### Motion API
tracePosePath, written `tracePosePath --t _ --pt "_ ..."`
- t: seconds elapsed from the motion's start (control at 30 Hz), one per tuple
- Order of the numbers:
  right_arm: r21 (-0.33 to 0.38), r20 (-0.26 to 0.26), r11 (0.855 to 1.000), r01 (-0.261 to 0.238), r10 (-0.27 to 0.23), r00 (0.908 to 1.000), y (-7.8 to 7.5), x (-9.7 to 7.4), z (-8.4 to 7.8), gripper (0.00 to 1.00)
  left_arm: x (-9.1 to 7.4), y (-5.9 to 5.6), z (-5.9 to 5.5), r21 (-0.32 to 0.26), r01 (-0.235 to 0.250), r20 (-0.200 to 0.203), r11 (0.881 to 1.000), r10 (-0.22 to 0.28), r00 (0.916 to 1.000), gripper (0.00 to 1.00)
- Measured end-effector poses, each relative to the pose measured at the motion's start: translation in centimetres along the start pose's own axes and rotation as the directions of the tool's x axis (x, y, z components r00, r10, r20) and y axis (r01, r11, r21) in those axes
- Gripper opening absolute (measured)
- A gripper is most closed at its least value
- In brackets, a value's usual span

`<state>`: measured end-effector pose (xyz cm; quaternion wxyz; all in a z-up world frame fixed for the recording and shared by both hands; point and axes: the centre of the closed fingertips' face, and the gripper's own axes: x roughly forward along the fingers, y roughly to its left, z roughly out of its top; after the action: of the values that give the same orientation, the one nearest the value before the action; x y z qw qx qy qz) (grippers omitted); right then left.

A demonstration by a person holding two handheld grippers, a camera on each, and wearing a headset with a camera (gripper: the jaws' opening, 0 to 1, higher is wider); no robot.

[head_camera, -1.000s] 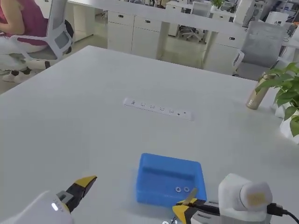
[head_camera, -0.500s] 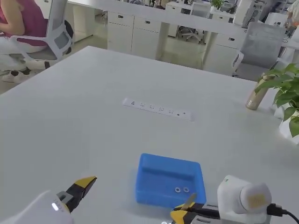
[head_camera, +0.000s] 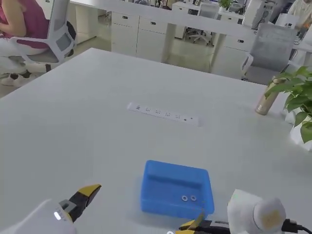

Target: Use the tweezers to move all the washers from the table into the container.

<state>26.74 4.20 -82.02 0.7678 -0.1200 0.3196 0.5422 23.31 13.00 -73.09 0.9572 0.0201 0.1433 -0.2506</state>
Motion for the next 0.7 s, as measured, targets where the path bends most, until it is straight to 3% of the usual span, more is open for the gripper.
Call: tracePosePath --t 0.13,0.2,0.33,0.53,0.6,0.7 --pt "-0.135 -0.047 0.991 -0.001 -0.005 0.9989 0.6 0.3 -0.3 0.04 0.0 0.0 0.1 -0.002 -0.001 0.003 1.000 0.001 1.0000 0.90" --pt "-0.214 -0.074 0.977 -0.008 -0.008 0.9972 1.1 0.6 -0.4 0.04 0.0 0.0 0.0 0.000 -0.001 0.000 1.000 0.001 1.0000 0.90" --pt "-0.304 -0.093 0.952 -0.018 -0.010 0.9957 1.6 1.0 -0.5 0.04 0.0 0.0 0.0 0.002 -0.001 0.001 1.000 0.001 1.0000 0.90" --pt "-0.273 -0.074 0.962 -0.007 -0.014 0.9972 1.0 1.0 -0.4 0.04 0.0 0.1 0.0 -0.001 -0.005 0.001 1.000 0.005 1.0000 0.89" --pt "-0.197 -0.044 0.980 0.005 -0.013 0.9989 0.6 0.9 -0.3 0.03 0.0 0.1 0.1 -0.001 -0.004 0.003 1.000 0.004 1.0000 0.90" --pt "-0.083 -0.002 0.996 0.020 -0.020 0.9998 -0.1 0.7 -0.2 0.03 0.0 0.1 0.1 -0.003 -0.003 0.007 1.000 0.003 1.0000 0.90"
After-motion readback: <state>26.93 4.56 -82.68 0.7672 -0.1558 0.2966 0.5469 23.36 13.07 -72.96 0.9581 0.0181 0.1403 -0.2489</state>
